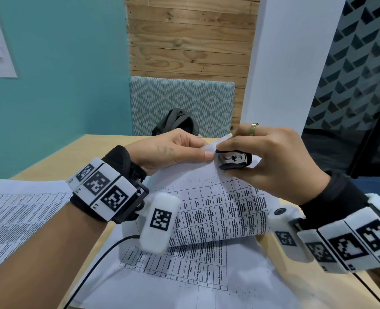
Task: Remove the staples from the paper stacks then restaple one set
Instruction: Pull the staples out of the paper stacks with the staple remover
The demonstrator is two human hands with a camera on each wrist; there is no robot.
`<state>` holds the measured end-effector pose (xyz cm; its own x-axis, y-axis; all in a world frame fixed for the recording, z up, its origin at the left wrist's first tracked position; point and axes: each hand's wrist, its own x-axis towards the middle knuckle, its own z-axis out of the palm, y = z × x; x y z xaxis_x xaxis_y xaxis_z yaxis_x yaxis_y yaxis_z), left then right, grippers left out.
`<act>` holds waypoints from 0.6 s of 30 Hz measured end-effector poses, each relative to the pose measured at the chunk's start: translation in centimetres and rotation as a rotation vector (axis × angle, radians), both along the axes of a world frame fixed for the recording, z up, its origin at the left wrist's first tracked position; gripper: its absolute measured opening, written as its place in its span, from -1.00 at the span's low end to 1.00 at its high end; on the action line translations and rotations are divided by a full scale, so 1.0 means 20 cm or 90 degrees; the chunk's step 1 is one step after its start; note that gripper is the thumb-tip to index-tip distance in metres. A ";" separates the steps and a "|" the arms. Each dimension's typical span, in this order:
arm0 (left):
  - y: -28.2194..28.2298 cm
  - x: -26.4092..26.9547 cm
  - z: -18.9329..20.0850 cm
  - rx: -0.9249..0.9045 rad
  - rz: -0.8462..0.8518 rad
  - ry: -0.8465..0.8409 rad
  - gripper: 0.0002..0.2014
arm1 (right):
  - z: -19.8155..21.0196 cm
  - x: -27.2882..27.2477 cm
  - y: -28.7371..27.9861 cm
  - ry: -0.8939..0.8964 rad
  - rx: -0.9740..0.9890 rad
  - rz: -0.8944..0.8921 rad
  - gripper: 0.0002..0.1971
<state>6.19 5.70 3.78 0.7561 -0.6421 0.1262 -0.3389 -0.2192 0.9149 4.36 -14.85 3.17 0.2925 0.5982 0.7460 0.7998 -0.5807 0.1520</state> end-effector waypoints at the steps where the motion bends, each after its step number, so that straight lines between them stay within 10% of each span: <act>1: 0.00 0.00 0.00 -0.002 -0.004 0.003 -0.76 | 0.00 0.00 0.00 -0.003 0.001 -0.002 -0.78; 18: -0.01 0.01 -0.01 -0.072 0.025 -0.063 -0.91 | 0.03 -0.02 0.00 0.196 0.149 0.109 -0.63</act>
